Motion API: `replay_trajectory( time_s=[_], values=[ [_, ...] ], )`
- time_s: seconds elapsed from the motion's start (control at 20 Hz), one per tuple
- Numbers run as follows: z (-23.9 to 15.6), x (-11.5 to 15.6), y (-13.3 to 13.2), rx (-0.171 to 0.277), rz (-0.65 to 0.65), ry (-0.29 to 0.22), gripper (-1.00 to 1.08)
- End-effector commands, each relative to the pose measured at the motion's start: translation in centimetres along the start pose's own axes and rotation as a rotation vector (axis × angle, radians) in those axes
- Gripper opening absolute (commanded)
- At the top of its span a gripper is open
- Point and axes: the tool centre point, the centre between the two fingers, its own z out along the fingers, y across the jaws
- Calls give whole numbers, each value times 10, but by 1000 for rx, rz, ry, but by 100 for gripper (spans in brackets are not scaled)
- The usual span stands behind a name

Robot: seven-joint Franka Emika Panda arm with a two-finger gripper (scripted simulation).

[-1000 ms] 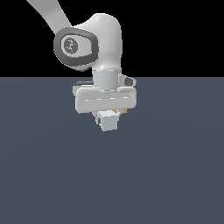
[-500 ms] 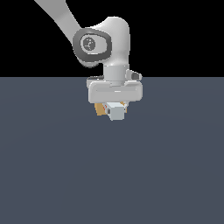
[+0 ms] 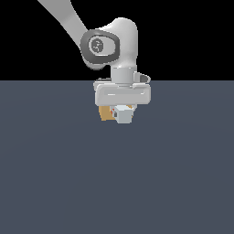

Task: Insert the peg into the horizontal hole in a box.

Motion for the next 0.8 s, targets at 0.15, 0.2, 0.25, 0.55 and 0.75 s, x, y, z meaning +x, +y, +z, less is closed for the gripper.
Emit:
replay_trajectory(
  time_s=[0.15, 0.2, 0.25, 0.55, 0.75],
  values=[
    [-5, 0, 3, -8, 0, 0, -100],
    [-5, 0, 3, -8, 0, 0, -100],
    [-5, 0, 3, -8, 0, 0, -100],
    [-2, 7, 2, -3, 0, 0, -100],
    [-3, 29, 1, -5, 0, 0, -100]
  ],
)
